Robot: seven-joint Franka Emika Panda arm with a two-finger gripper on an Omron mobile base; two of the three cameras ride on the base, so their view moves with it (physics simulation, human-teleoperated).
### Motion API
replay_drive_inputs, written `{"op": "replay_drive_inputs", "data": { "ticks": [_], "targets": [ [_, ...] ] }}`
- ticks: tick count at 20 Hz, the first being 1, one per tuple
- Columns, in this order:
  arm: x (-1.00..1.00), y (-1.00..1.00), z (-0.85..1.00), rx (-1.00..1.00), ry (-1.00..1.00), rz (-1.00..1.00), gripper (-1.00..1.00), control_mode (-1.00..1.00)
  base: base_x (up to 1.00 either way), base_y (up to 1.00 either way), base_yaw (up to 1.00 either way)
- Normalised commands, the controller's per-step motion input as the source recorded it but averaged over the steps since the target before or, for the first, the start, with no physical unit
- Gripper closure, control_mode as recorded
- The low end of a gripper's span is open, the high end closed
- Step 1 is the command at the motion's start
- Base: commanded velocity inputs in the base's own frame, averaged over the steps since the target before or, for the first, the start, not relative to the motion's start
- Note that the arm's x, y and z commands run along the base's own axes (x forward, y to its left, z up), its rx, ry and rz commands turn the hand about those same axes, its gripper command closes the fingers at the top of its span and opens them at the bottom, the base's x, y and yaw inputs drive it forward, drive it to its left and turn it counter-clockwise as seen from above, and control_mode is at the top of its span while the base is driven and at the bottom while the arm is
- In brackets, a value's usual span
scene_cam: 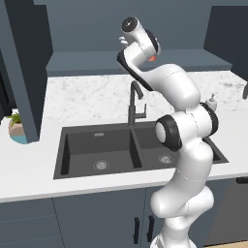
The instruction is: Gather all objects into one cabinet and sort the glasses and bowls to opposite sides.
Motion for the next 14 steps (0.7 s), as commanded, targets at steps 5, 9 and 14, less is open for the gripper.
{"op": "replay_drive_inputs", "data": {
  "ticks": [5, 9, 14],
  "targets": [
    [-0.53, 0.00, 0.00, 0.00, -0.09, 0.03, 1.00, -1.00, 0.00, 0.00, 0.00],
    [-0.71, 0.00, 0.00, 0.00, -0.15, 0.05, 1.00, -1.00, 0.00, 0.00, 0.00],
    [-0.27, 0.00, -0.01, 0.02, 0.00, 0.02, 1.00, -1.00, 0.00, 0.00, 0.00]
  ]
}}
